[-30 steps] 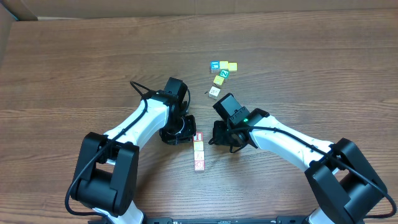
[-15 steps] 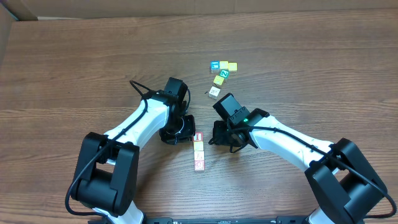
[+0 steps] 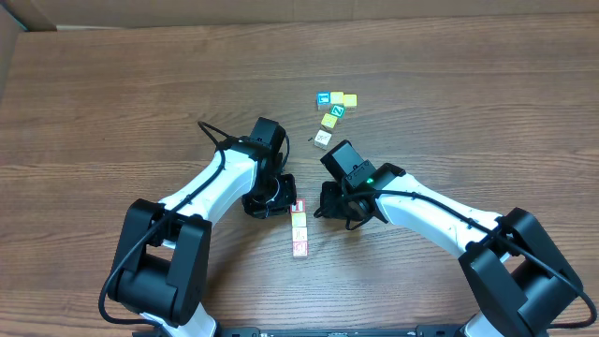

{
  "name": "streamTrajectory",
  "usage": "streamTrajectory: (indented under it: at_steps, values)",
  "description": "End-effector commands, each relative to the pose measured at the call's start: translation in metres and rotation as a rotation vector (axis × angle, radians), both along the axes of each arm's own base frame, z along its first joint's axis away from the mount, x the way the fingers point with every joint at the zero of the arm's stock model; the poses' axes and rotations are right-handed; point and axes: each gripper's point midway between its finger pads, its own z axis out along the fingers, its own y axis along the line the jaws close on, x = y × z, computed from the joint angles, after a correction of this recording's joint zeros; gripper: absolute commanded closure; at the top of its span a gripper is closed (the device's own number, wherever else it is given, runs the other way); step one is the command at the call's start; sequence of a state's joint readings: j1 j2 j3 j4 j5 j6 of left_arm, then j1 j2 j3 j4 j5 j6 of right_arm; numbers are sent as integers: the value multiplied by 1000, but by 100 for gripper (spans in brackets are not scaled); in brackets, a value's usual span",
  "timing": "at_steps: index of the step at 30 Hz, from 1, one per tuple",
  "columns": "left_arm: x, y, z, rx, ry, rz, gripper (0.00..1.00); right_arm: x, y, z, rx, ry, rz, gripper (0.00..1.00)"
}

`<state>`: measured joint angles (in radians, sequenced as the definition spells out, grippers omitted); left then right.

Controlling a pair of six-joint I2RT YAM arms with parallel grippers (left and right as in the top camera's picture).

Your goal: Flip 4 blocks

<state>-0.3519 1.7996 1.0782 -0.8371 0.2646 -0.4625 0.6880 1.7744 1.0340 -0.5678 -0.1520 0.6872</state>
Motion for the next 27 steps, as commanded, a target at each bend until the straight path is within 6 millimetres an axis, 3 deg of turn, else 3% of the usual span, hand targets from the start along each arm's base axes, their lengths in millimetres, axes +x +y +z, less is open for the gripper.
streamTrajectory:
  at_steps: [1, 27]
  values:
    - [-4, 3, -7, 24, 16, 5, 96, 6, 3, 4, 4, -23, 6, 61]
    - [-1, -2, -7, 27, -7, -5, 96, 6, 3, 4, 4, -23, 6, 61]
